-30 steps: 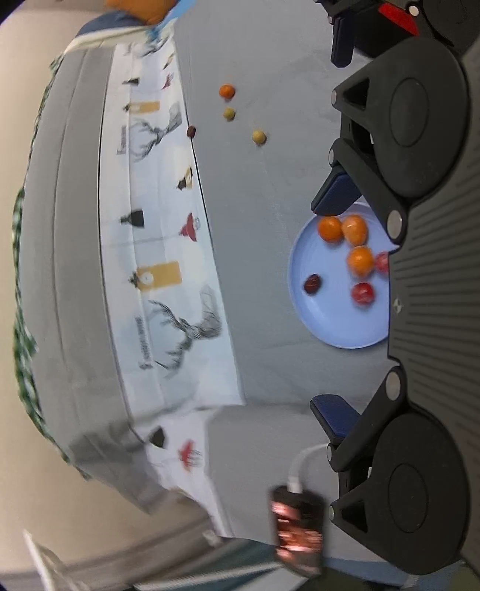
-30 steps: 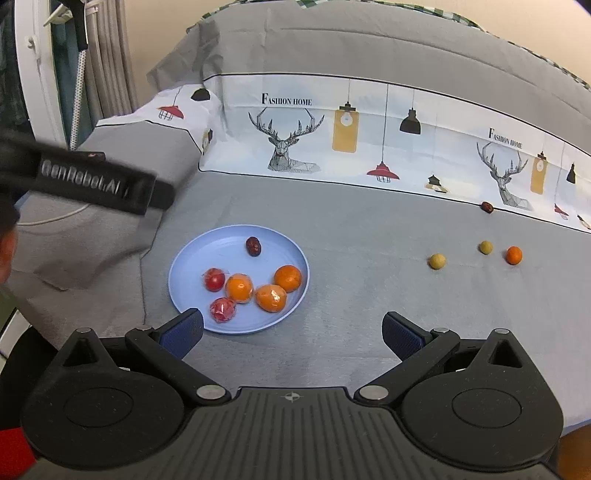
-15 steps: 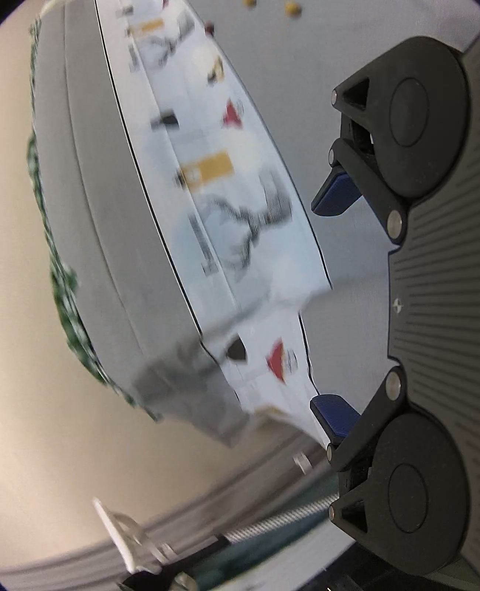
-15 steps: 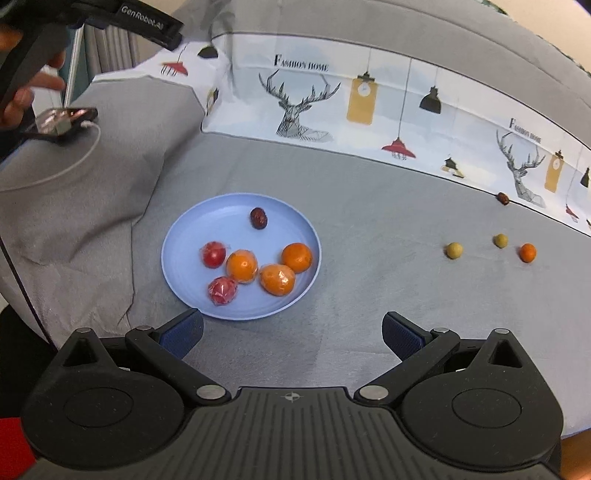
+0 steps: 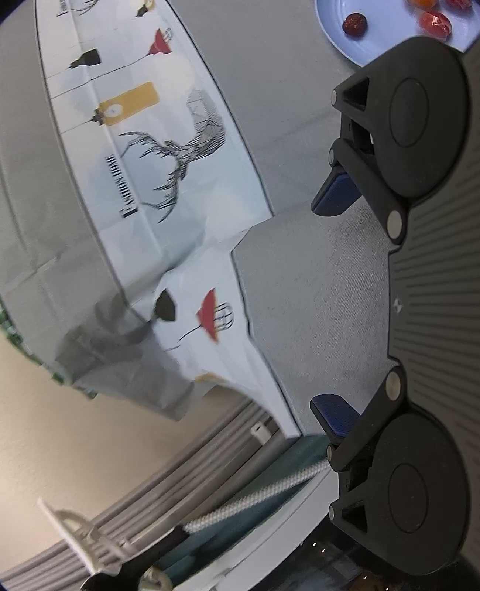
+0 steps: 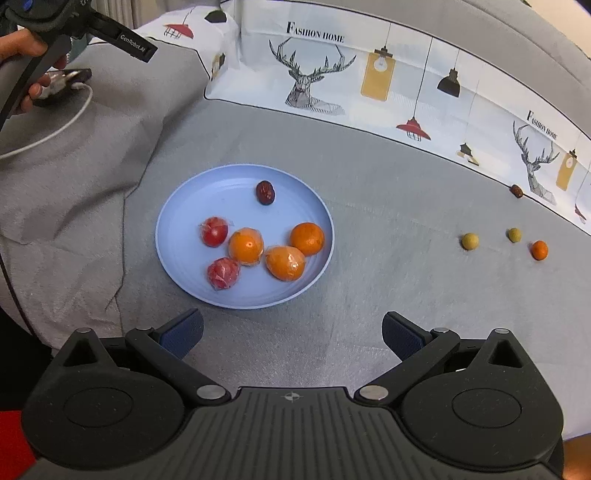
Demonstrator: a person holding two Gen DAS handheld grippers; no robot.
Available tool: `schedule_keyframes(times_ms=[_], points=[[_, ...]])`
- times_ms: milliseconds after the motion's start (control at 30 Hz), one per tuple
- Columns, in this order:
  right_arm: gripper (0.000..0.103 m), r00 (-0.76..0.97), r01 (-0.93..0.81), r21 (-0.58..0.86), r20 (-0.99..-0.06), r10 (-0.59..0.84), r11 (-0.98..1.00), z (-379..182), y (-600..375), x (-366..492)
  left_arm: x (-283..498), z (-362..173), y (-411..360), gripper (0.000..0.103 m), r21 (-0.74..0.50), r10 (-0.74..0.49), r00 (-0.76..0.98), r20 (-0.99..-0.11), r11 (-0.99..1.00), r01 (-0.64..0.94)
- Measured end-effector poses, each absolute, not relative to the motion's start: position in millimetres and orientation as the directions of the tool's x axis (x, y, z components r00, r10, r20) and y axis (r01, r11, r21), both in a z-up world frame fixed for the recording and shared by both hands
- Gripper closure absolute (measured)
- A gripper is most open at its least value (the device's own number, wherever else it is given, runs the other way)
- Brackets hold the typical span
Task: Organize fruits
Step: 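Withdraw both tools from the plate toward the remaining fruits, then grasp a yellow fruit with the left tool while the right tool grasps another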
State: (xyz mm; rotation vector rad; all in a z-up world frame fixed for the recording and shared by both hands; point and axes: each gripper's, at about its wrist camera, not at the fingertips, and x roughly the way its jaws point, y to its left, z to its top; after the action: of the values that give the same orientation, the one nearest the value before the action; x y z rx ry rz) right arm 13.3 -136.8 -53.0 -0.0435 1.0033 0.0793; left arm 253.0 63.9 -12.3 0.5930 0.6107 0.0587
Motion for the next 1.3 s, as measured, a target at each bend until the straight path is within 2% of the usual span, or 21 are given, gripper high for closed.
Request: schedule_keyframes(times_ms=[167,367,800,1000,1300], points=[[0.001,0.525,-0.092,-0.004,-0.850,0.045,0.996,-56.1,-135.3,16.1,266.7,-12.6,62.1,0.000,0.541,0.226,0.829,-0.512,0.834,0.106],[0.001,0.531,-0.083,0.001,-0.846,0.045,0.997,-54.2,-138.8,16.6,262.3,11.1,55.9,0.000,0.497,0.196,0.845,-0.498,0.863,0.093],[0.001,0.646,0.016,0.055,-0.763,0.032,0.998,-24.4,-181.3,-7.7,152.6,46.5,-21.3,0.000,0.352,-0.012,0.821,-0.571,0.899,0.259],[0.001,0.709,0.105,0.077,-0.705,-0.020,0.991,-13.0,-223.5,-24.0,111.1,51.2,-67.0,0.000,0.313,-0.085,0.799,-0.596,0.891,0.328],[0.001,0.743,0.303,0.093,-0.647,-0.174,0.948,-20.3,-313.3,-31.1,111.9,37.6,-149.3,0.000,0.259,-0.206,0.723,-0.659,0.841,0.475]])
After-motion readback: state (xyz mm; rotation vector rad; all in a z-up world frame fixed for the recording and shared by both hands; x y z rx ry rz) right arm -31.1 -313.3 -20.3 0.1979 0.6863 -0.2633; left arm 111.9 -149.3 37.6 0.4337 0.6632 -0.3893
